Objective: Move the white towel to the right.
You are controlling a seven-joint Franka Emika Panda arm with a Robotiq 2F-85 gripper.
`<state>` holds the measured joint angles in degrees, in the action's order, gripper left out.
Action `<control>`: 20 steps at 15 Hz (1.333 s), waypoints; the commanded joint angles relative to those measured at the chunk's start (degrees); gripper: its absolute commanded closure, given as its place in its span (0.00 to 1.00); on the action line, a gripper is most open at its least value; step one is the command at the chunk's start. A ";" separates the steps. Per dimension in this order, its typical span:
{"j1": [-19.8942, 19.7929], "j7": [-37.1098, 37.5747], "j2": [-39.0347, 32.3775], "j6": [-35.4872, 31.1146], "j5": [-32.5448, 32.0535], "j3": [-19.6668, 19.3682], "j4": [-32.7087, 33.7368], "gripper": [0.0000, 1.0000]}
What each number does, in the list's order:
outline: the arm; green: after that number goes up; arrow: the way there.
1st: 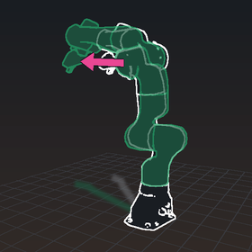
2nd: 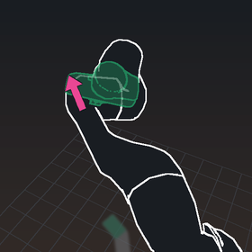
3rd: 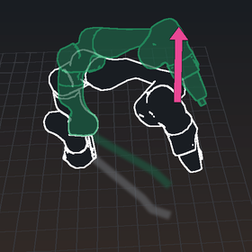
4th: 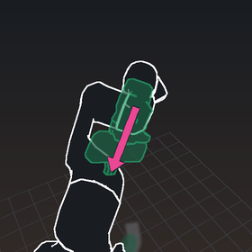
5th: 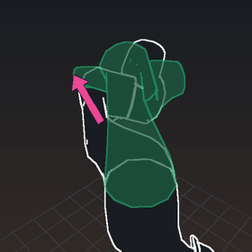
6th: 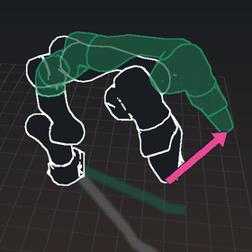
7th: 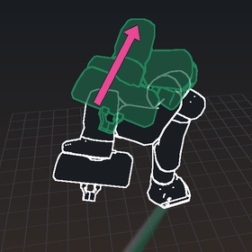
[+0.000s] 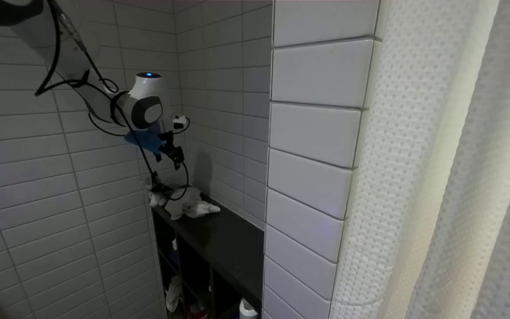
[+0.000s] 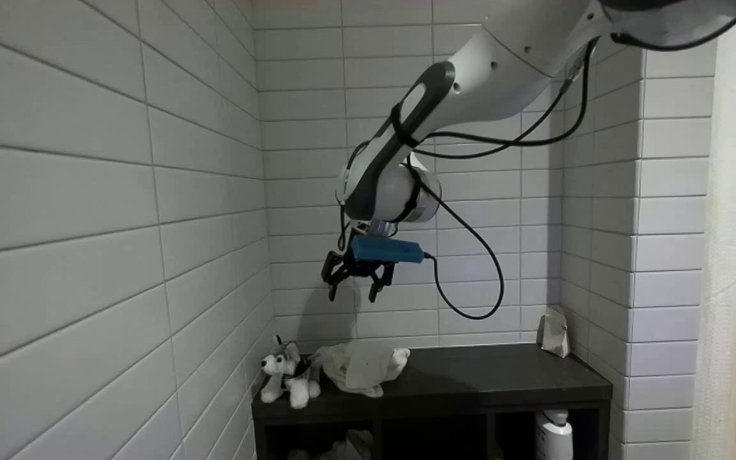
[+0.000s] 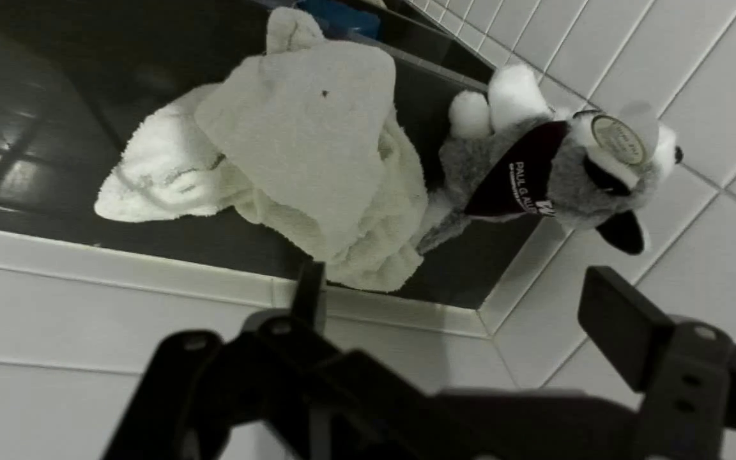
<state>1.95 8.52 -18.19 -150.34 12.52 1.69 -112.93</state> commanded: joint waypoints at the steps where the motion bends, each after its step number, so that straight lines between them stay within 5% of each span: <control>1: -1.88 -0.46 -6.27 4.29 0.13 -0.43 7.88 0.00; 10: -2.29 0.88 -14.56 12.01 -0.34 -0.75 16.37 0.00; 20: -1.03 3.68 -17.72 16.01 -0.61 -1.06 18.16 0.00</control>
<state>0.43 10.68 -35.12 -136.25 12.57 1.12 -96.41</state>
